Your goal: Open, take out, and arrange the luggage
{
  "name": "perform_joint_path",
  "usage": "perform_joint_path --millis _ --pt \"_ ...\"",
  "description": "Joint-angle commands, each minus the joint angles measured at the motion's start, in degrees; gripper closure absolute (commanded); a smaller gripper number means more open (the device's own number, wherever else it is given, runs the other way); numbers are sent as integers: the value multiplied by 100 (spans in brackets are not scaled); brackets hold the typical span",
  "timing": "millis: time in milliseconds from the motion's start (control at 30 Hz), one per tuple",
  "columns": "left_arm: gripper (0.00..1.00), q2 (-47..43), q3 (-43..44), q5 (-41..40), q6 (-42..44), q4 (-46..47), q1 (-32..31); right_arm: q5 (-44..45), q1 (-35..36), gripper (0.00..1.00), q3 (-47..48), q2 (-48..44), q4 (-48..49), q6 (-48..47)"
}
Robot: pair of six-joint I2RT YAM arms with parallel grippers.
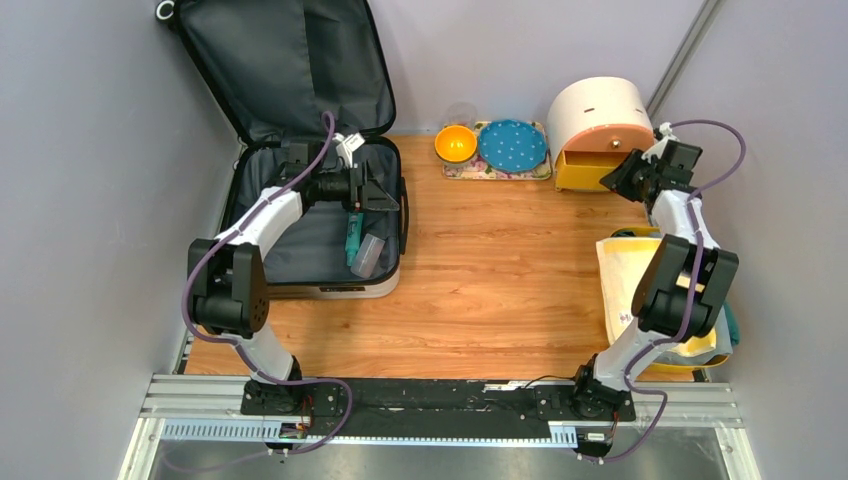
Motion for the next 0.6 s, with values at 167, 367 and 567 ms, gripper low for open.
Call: perform_joint_path --millis 167,367,567 --pt "20 -264 -42 -119 305 1 39 30 -247 75 -635 -1011 -230 -271" --pt "19 -220 291 -566 1075 -806 47 48 -247 36 -248 -879 -310 -227" --pt "24 -132 705 -1990 2615 -2309 48 -40 -256 30 -37 -1011 -494 -438"
